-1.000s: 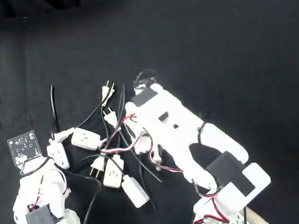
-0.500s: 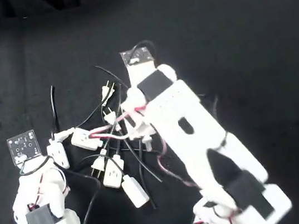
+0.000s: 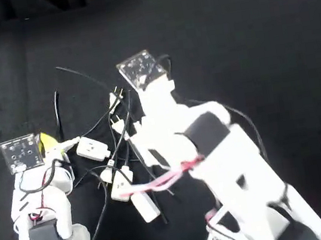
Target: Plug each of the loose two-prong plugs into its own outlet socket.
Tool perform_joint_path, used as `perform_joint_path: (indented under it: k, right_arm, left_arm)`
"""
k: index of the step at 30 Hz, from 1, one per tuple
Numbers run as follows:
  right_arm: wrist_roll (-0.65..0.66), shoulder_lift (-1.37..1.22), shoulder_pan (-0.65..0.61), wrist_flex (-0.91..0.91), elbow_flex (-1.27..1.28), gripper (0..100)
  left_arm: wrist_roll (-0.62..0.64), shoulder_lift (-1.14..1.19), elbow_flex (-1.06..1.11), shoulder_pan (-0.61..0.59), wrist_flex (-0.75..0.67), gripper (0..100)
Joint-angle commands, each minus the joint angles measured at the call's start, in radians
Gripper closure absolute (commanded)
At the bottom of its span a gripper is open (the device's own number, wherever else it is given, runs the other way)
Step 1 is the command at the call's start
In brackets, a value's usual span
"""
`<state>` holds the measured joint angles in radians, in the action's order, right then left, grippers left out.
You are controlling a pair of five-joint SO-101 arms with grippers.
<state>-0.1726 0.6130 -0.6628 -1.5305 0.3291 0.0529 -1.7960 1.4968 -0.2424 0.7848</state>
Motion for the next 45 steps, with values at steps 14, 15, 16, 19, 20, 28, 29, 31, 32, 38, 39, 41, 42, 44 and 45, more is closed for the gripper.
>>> perform_joint_path:
  k: [14, 15, 16, 19, 20, 28, 29, 31, 32, 38, 39, 41, 42, 44, 45]
  right_arm:
    - [0.023, 0.476, -0.146, 0.322, 0.375, 98.7]
    - [0.032, 0.489, -0.15, 0.331, 0.39, 98.7]
    - [0.052, 0.498, -0.152, 0.334, 0.407, 98.7]
    - [0.087, 0.524, -0.152, 0.351, 0.45, 98.7]
    - [0.094, 0.532, -0.152, 0.353, 0.461, 98.7]
    - [0.121, 0.601, -0.15, 0.345, 0.499, 98.7]
    - [0.121, 0.608, -0.15, 0.345, 0.504, 98.7]
    - [0.121, 0.624, -0.15, 0.345, 0.509, 98.7]
    - [0.121, 0.628, -0.15, 0.345, 0.51, 98.7]
    - [0.121, 0.634, -0.153, 0.322, 0.51, 98.7]
    - [0.121, 0.634, -0.153, 0.316, 0.51, 98.7]
    - [0.121, 0.634, -0.153, 0.308, 0.51, 98.7]
    - [0.121, 0.634, -0.153, 0.304, 0.509, 98.7]
    - [0.121, 0.634, -0.153, 0.302, 0.509, 98.7]
    - [0.121, 0.634, -0.152, 0.302, 0.509, 98.7]
  left_arm:
    - [0.229, -0.002, -0.099, 0.259, -0.198, 97]
    - [0.212, -0.003, -0.101, 0.294, -0.198, 97]
    - [0.199, -0.003, -0.11, 0.331, -0.198, 97]
    - [0.193, -0.003, -0.128, 0.401, -0.198, 97]
    - [0.193, -0.003, -0.139, 0.42, -0.196, 97]
    - [0.192, -0.003, -0.286, 0.61, -0.009, 97]
    - [0.18, -0.003, -0.312, 0.638, 0.026, 97]
    - [0.121, -0.003, -0.348, 0.694, 0.083, 97]
    - [0.091, -0.003, -0.358, 0.725, 0.103, 97]
    - [-0.018, -0.002, -0.369, 0.826, 0.143, 97]
    - [-0.038, -0.002, -0.367, 0.832, 0.146, 97]
    - [-0.072, -0.002, -0.369, 0.842, 0.158, 97]
    - [-0.083, -0.002, -0.369, 0.846, 0.158, 97]
    - [-0.089, -0.002, -0.371, 0.835, 0.157, 97]
    - [-0.087, -0.002, -0.371, 0.817, 0.157, 97]
